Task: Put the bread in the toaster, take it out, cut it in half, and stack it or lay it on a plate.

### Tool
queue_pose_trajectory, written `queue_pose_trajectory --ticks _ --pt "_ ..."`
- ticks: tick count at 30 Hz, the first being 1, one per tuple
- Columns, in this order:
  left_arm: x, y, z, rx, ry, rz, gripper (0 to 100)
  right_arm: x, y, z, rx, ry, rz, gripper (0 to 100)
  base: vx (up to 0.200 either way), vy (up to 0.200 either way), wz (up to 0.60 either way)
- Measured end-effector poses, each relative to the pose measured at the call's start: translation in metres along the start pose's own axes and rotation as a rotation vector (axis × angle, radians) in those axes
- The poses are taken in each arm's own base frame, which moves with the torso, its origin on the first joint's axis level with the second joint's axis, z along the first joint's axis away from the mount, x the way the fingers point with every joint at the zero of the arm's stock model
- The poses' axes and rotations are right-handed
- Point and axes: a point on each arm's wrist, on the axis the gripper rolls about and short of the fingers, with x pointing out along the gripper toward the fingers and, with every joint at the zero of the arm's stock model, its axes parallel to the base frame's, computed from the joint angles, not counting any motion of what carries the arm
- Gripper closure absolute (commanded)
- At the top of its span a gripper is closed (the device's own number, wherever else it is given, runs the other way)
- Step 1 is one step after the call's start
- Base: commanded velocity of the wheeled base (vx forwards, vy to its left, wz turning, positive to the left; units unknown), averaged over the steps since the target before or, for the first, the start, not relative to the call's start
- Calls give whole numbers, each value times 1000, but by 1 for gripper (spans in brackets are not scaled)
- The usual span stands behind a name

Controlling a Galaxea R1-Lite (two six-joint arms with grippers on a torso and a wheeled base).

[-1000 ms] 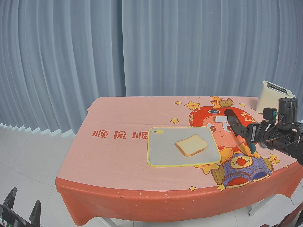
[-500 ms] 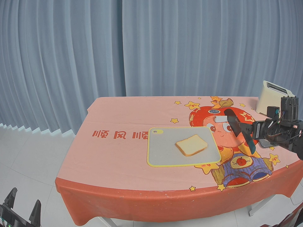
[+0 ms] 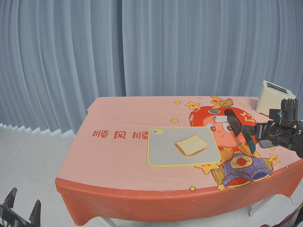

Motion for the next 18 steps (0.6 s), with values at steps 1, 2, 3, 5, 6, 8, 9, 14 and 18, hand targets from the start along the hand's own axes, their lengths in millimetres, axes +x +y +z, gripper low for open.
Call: queue_pose_trajectory --ticks 1,2,3,5,6,8,9,14,18 --pt "0 0 0 0 0 0 0 2 0 0 -1 4 5 0 0 0 0" --pt "0 0 0 0 0 0 0 3 0 -1 -1 8 8 0 0 0 0" --pt "0 0 0 0 0 0 0 5 -1 -1 -1 12 12 0 0 0 0" --pt "0 0 0 0 0 0 0 9 -3 -1 2 17 13 0 0 0 0" --pt "0 0 0 0 0 0 0 11 -4 0 4 20 13 0 0 0 0" --pt "0 0 0 0 0 0 0 16 -6 0 8 26 23 0 0 0 0" --pt "0 0 0 0 0 0 0 18 -7 0 10 31 30 0 0 0 0" --pt "0 0 0 0 0 0 0 29 -9 0 13 22 43 0 0 0 0" --pt "0 0 0 0 0 0 0 40 -9 1 12 -17 47 0 0 0 0"
